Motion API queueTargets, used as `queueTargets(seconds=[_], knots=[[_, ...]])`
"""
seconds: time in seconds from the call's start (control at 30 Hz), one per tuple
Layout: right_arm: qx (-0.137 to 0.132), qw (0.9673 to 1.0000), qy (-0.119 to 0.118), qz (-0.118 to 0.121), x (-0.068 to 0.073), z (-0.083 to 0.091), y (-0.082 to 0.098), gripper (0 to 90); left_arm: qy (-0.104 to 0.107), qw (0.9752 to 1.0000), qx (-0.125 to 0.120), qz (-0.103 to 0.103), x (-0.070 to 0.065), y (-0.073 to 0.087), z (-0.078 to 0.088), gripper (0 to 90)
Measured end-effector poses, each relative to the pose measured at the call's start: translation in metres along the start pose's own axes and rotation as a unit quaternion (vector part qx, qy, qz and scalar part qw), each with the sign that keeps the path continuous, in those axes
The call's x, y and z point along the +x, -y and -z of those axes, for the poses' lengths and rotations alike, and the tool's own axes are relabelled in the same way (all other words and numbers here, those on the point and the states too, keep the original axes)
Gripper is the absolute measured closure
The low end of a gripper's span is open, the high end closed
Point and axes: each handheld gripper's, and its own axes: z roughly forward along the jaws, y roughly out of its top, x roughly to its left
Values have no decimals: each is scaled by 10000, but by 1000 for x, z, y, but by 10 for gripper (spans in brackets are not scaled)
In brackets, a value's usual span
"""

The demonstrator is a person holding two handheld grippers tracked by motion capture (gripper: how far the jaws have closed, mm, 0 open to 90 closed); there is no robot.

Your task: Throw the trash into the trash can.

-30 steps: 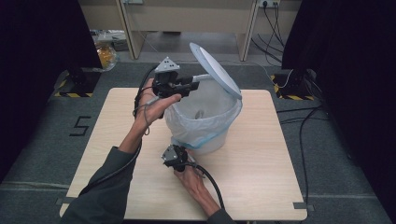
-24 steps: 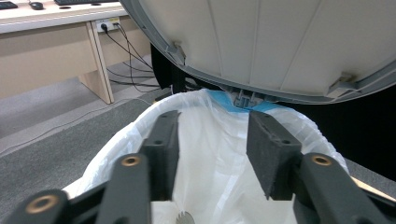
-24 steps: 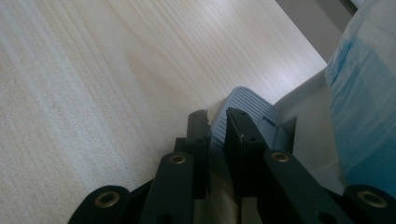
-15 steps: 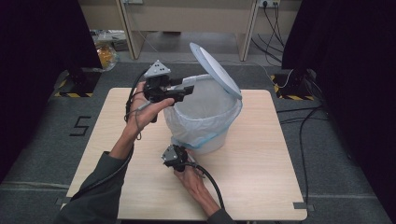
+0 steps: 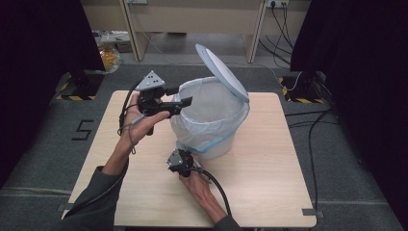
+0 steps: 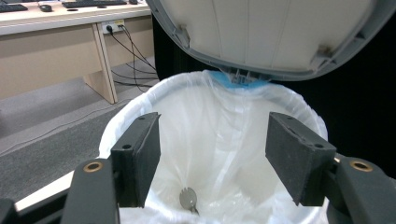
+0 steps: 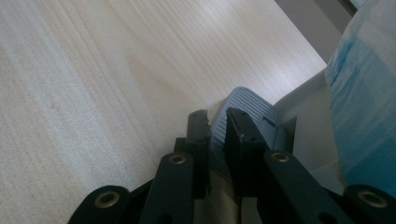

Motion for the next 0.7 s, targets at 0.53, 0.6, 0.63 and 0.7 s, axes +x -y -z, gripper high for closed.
queueTargets(seconds=[0.53,0.6,0.63,0.7], knots=[[-4,10000,5,-55,1,0,0,797,-65,9999,-118,-62,3,28,43,303],[-2,10000,8,-50,1,0,0,797,-58,9998,-167,-90,3,33,49,304],[-7,10000,6,-40,1,0,0,797,-53,9998,-187,-79,3,36,52,304],[-8,10000,4,-22,0,0,0,798,-54,9997,-213,-81,2,41,58,304]])
